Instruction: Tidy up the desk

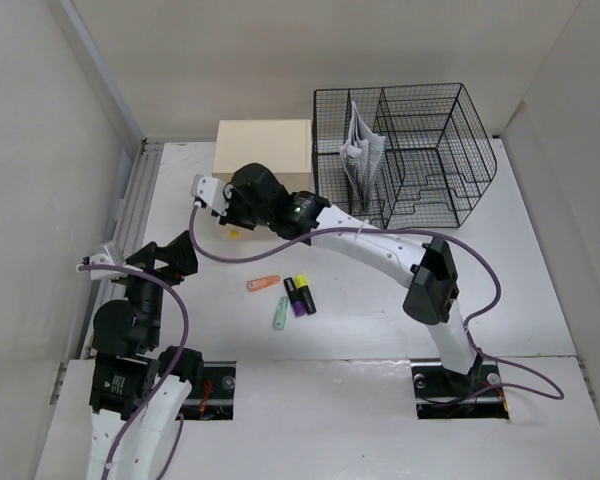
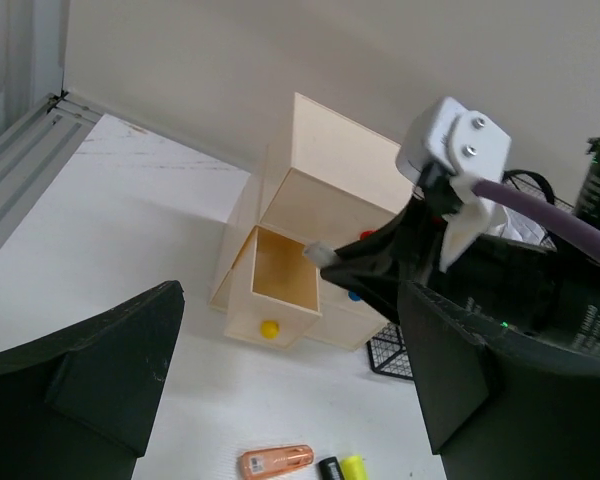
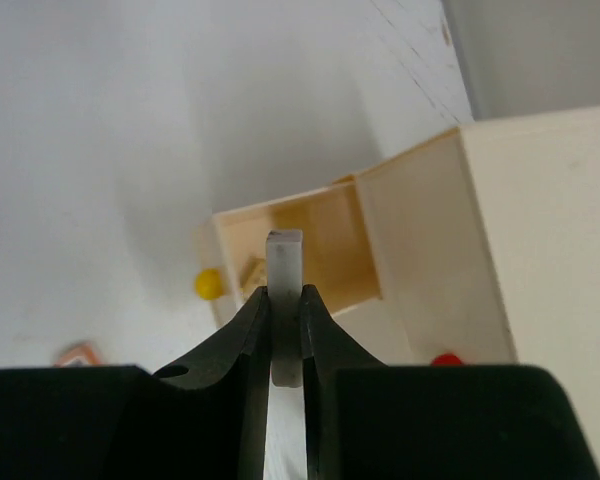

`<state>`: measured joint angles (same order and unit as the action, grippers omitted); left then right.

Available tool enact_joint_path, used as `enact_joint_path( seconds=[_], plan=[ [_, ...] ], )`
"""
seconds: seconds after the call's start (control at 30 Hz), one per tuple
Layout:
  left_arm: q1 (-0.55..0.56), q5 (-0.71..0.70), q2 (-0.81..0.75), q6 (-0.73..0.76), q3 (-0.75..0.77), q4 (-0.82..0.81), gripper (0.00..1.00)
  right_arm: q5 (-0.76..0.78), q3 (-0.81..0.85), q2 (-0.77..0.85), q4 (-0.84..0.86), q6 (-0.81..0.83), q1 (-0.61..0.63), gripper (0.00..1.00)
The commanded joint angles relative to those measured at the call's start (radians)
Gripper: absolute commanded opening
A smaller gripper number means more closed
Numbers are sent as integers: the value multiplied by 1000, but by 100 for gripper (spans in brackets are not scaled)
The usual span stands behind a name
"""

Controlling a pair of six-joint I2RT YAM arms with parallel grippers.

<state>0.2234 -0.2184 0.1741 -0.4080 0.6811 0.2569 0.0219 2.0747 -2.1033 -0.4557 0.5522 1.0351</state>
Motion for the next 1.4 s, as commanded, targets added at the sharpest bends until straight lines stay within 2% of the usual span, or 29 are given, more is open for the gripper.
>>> enact_joint_path(
  seconds=[0.0, 0.13, 0.27, 0.3, 0.33, 0.43, 0.47, 0.5, 0.53, 0.57, 0.6, 0.73, 0.87, 0.9, 1.0, 1.03, 1.13, 1.27, 1.37],
  plan=[
    [5, 5, 1, 9, 18, -24, 86, 104, 39, -76, 61, -43, -23, 0],
    [5, 5, 1, 9, 18, -24, 86, 148, 65, -122, 103, -63, -32, 0],
    [5, 5, 1, 9, 18, -24, 86, 133, 185, -202, 52, -84, -50, 2],
    [5, 5, 1, 9, 18, -24, 86, 121, 185, -202, 52, -84, -50, 18],
    [5, 5, 1, 9, 18, -24, 86, 121, 185, -202, 52, -84, -50, 23],
    [5, 5, 1, 9, 18, -24, 86, 121, 167, -192, 52, -94, -50, 35],
    [5, 5, 1, 9, 18, -24, 86, 121, 166, -179, 61, -103, -50, 35],
    [5, 5, 1, 9, 18, -24, 86, 121, 156, -179, 61, -112, -50, 34],
    [5, 5, 1, 9, 18, -24, 86, 121, 156, -164, 71, -112, -50, 21],
    [5, 5, 1, 9, 18, -24, 86, 112, 145, -149, 71, -112, -50, 20],
    [5, 5, 1, 9, 18, -24, 86, 99, 145, -140, 71, -124, -50, 9],
    [5, 5, 1, 9, 18, -24, 86, 29, 134, -112, 80, -173, -50, 0],
    [5, 5, 1, 9, 18, -24, 86, -202, 134, -77, 40, -221, -95, 0],
    [5, 5, 1, 9, 18, -24, 86, -332, 134, -64, 28, -221, -105, 0],
    [5, 5, 1, 9, 18, -24, 86, -532, 99, -55, -3, -232, -145, 0],
    [5, 5, 1, 9, 18, -24, 86, -656, 99, -55, -3, -232, -155, 0],
    [5, 5, 1, 9, 18, -24, 86, -840, 88, -64, -75, -190, -178, 0],
    [5, 5, 1, 9, 18, -24, 86, -919, 99, -110, -193, -94, -178, 0],
    [5, 5, 1, 9, 18, -24, 86, -845, 111, -124, -250, -49, -159, 0]
  ],
)
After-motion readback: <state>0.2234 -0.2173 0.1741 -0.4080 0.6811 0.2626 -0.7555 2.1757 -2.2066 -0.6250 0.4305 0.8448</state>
